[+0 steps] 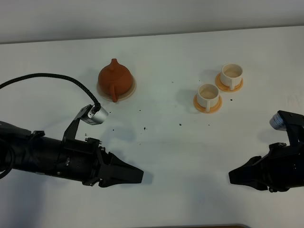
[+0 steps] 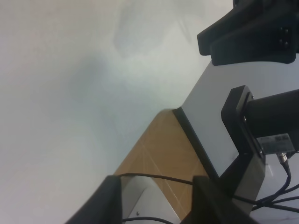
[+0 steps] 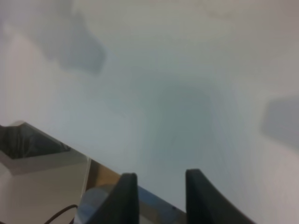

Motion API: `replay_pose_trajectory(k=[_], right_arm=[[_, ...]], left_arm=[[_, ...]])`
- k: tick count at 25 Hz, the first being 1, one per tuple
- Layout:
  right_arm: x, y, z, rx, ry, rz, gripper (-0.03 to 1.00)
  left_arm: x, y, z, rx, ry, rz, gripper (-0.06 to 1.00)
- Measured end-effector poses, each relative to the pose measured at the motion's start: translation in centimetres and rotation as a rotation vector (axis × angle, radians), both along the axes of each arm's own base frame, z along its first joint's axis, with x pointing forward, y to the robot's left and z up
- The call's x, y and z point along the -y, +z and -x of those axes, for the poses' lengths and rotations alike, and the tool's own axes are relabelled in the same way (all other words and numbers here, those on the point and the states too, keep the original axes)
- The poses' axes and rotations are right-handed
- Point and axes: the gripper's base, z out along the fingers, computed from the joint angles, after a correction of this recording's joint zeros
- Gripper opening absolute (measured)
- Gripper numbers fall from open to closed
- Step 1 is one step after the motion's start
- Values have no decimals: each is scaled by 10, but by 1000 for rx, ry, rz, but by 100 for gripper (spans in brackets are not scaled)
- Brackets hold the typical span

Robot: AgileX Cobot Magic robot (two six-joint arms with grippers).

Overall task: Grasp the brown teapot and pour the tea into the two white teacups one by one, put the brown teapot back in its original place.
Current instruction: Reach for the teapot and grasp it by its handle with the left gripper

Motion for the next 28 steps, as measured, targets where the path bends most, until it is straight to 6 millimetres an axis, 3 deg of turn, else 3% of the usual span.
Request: replay_pose_trajectory(k=[24, 28], right_arm=[[0, 1, -1, -1, -17, -11, 24], [0, 13, -4, 62, 11, 6, 23]], left_arm=[[1, 1, 2, -14, -11, 15, 35], [1, 1, 2, -15, -11, 15, 35]])
